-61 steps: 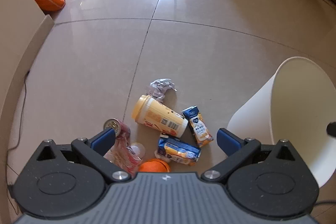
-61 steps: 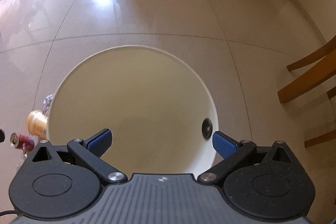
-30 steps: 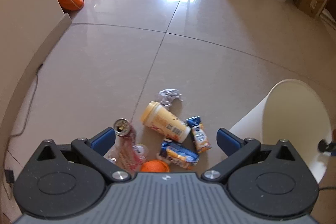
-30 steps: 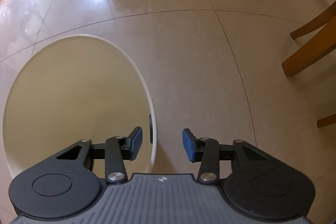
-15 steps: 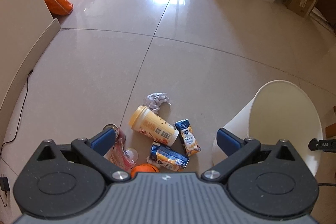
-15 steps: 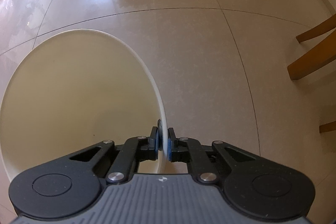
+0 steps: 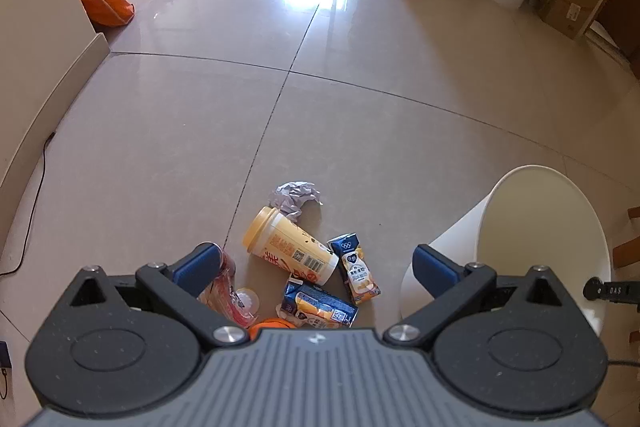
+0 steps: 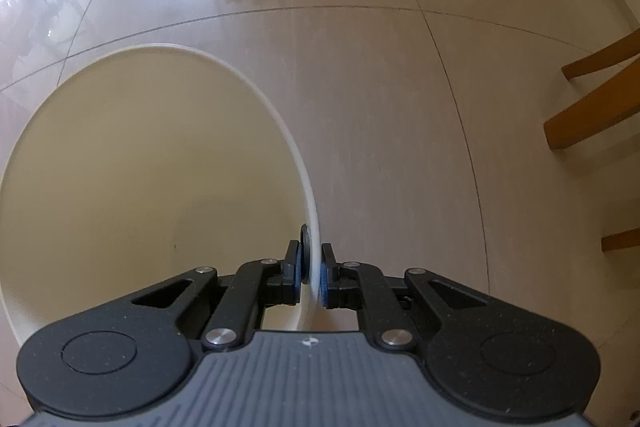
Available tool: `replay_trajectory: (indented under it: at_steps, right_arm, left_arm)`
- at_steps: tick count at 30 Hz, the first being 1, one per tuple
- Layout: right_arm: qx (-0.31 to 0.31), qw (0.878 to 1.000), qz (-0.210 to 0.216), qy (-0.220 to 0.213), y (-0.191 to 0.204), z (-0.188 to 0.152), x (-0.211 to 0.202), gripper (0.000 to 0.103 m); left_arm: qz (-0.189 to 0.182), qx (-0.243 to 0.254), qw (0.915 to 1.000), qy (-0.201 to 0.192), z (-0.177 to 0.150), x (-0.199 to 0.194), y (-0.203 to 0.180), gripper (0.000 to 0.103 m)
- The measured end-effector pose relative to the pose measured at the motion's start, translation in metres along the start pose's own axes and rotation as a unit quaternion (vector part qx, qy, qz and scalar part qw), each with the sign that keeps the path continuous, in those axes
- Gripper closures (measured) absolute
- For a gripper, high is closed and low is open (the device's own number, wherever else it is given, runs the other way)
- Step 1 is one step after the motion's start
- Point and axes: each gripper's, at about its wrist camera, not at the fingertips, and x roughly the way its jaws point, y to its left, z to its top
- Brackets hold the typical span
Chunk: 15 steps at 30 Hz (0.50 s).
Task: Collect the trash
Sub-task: 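Lower the left gripper onto the orange peel half and close on it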
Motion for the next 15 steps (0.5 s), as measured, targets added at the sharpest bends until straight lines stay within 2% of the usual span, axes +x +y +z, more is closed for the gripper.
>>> replay_trajectory:
  at_steps: [3,9,13,15]
  right_arm:
    - [0.019,1.000,0.010,0.005,-0.003,-0.004,-0.002,0.093]
    - [0.025,1.000,0.006,-0.001,-0.001,-0.006,-0.006,0.093]
    - [0.024,1.000,0.009,-0.003,-0.004,-0.006,-0.008,0.093]
    - [0.021,1.000,0.008,-0.003,-0.005,-0.007,-0.006,0.093]
  left_arm:
    - [-0.009,-0.004,0.9999,0.004,0.000,0.001,0.000,0.001]
    - [-0.058,0.003,0.9977,0.035,0.013,0.010,0.003,0.001]
    - [-0.096,0.060,0.9931,0.032,0.032,0.022,0.007,0.001]
    - [-0.092,0.099,0.9906,0.022,0.033,0.035,0.014,0.001]
